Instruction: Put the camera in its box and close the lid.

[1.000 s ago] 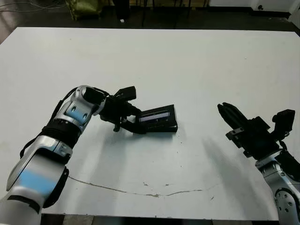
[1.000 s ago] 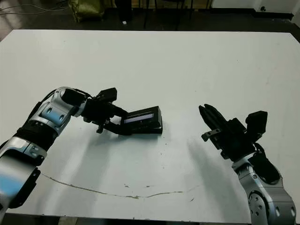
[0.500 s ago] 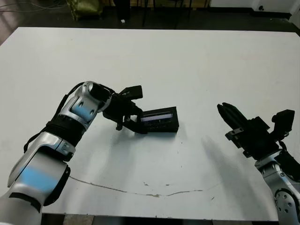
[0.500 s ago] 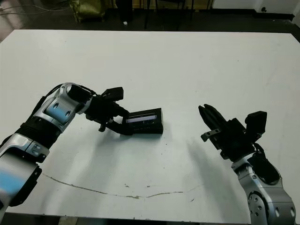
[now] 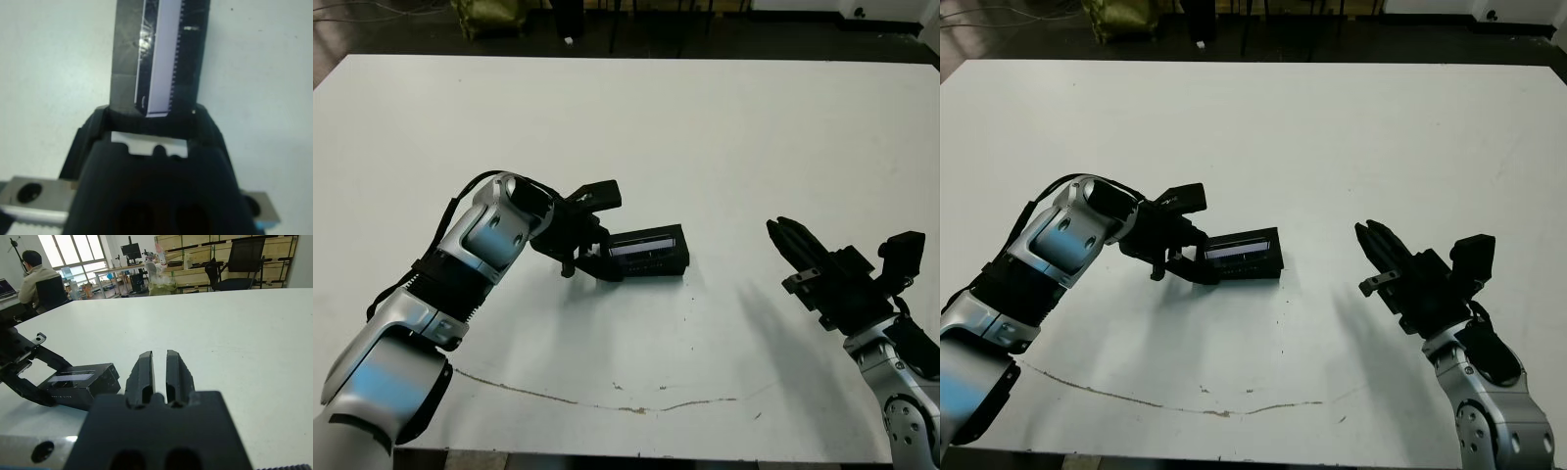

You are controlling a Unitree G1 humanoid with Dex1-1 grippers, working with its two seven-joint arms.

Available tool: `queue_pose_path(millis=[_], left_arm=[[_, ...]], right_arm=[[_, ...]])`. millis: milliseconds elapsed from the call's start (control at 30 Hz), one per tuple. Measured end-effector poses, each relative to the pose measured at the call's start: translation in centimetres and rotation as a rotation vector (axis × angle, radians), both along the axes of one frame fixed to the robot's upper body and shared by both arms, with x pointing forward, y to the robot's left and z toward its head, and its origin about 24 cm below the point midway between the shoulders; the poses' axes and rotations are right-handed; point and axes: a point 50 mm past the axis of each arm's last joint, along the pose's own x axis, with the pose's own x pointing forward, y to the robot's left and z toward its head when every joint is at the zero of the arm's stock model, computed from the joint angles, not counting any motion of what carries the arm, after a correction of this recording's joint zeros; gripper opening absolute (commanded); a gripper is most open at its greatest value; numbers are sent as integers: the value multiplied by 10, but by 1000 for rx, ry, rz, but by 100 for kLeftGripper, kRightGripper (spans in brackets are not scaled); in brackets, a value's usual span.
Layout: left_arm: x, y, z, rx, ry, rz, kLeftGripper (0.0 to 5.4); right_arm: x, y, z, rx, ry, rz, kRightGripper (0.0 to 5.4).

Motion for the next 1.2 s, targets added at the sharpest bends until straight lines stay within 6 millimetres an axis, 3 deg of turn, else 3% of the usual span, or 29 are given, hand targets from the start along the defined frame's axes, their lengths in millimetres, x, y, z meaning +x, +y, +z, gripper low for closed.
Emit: queue_pose_path(millis=[367, 900, 1200], left_arm=[[-8, -14, -1, -21, -61, -122, 539], [-6, -12, 5, -61, -143, -96, 539], [-6, 8, 39, -397, -239, -1, 539]], right_arm=[[-1, 0, -1, -2, 1, 1, 0], [-1, 1, 1, -13, -11, 0, 0], [-1, 0, -1, -10, -2, -6, 0]])
